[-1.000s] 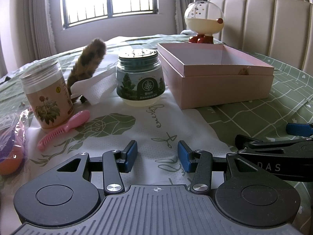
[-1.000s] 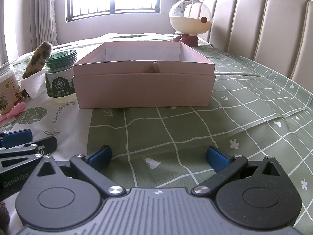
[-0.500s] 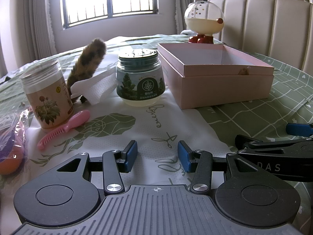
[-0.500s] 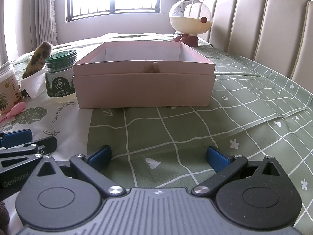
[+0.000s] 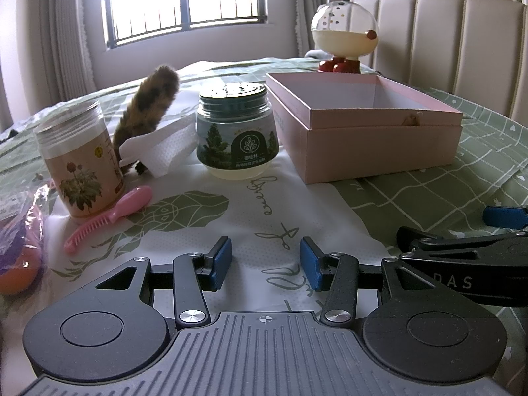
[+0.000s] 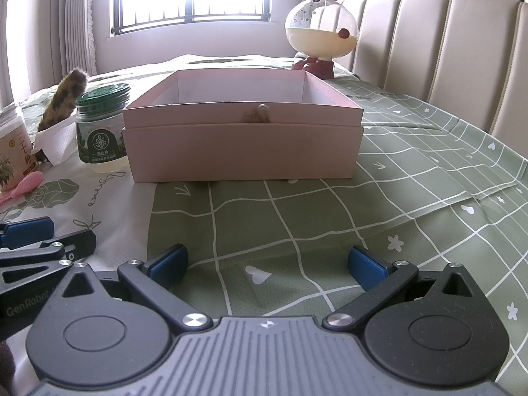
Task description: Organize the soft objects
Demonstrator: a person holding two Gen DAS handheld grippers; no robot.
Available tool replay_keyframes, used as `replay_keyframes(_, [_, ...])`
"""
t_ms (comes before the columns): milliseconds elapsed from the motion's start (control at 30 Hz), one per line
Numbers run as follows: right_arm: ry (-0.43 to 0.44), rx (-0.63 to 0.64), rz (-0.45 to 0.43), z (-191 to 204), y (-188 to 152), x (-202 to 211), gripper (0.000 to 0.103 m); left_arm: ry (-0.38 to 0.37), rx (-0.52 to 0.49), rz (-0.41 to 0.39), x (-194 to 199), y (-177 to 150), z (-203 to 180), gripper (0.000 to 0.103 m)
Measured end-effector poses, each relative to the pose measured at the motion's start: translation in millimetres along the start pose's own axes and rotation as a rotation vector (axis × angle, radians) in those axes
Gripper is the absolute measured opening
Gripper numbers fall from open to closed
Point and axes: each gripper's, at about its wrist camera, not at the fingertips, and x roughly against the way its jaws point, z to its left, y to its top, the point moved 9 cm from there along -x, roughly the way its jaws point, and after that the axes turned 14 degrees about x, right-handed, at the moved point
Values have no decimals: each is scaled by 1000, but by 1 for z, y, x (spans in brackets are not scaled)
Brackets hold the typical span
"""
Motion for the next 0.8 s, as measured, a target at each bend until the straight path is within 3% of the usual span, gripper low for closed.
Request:
replay_keyframes(533, [2, -5, 2, 1, 1, 1, 103, 9, 0, -3, 1, 0, -1, 51])
replay_keyframes(800, [111, 1, 57, -6, 9, -5, 103, -51, 107, 31, 10, 1, 9, 50])
